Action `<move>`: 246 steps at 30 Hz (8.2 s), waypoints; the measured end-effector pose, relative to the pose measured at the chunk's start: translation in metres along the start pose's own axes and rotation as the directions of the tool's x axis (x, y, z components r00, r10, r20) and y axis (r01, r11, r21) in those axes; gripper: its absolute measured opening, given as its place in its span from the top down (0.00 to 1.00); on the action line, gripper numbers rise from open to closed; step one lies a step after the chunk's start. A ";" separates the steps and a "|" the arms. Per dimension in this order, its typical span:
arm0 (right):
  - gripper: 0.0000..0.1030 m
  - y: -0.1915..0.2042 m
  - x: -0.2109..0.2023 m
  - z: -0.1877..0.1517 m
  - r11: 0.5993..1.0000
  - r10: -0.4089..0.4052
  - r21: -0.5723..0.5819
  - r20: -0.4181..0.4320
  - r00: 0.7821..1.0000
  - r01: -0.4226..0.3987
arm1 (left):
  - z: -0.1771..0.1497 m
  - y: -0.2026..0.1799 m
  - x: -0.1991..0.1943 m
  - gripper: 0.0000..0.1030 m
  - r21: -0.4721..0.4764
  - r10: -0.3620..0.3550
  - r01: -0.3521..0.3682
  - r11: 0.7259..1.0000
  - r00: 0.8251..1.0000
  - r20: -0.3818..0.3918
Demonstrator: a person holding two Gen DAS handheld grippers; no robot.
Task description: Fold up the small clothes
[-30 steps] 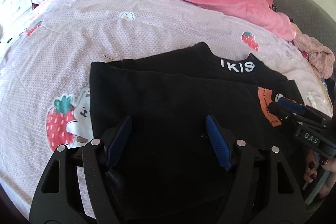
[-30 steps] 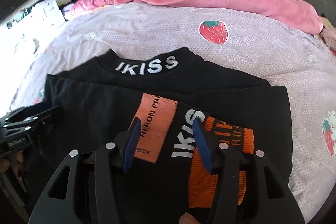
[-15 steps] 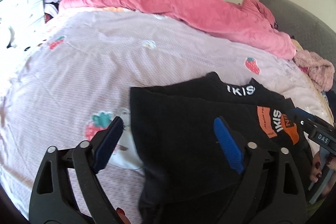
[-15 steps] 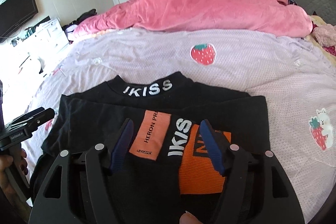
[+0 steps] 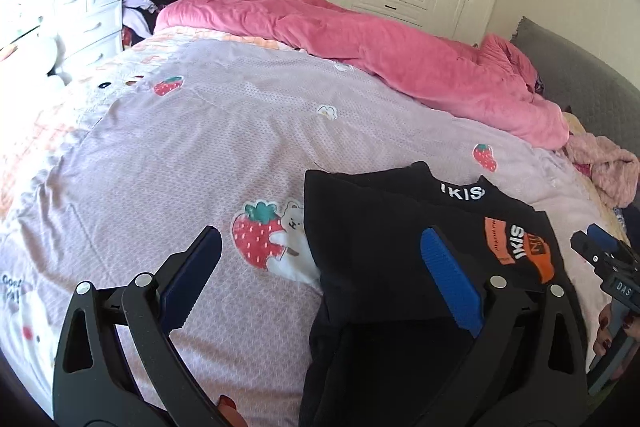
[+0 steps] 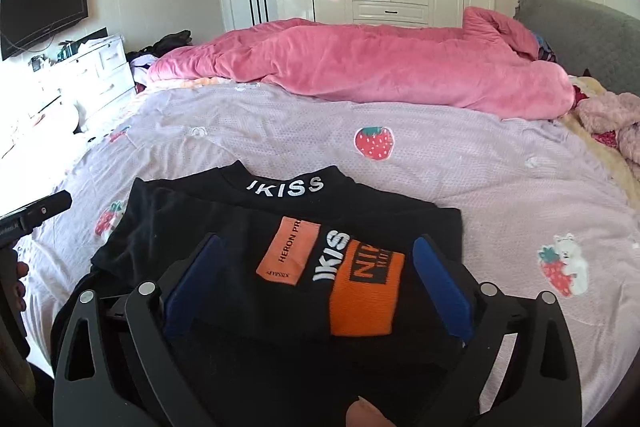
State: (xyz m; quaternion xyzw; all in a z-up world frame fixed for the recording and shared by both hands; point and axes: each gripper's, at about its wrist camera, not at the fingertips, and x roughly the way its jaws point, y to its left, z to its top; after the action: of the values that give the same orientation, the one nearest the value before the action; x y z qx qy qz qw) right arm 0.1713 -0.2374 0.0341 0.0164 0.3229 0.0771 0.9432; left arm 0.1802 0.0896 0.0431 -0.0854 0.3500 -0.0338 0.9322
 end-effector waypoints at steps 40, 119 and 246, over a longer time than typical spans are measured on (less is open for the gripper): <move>0.04 -0.035 -0.094 -0.060 0.995 -0.092 0.035 -0.063 0.994 0.095 | -0.061 -0.029 -0.063 0.09 0.202 -0.015 0.021 0.979 0.999 -0.028; 0.88 -0.066 -0.094 -0.190 0.994 0.041 0.105 -0.352 0.935 -0.005 | -0.179 0.010 -0.065 0.93 0.030 -0.073 0.089 0.996 0.931 -0.357; 0.57 -0.066 -0.026 -0.016 0.978 0.187 0.096 -0.020 0.982 -0.184 | -0.019 -0.035 -0.022 0.51 0.029 -0.138 0.140 0.990 0.989 -0.057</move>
State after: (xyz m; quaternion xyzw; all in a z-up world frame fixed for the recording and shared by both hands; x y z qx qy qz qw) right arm 0.1506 -0.3074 0.0319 0.0895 0.3369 0.1498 0.9252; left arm 0.1506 0.0551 0.0494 -0.0932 0.3682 -0.1068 0.9189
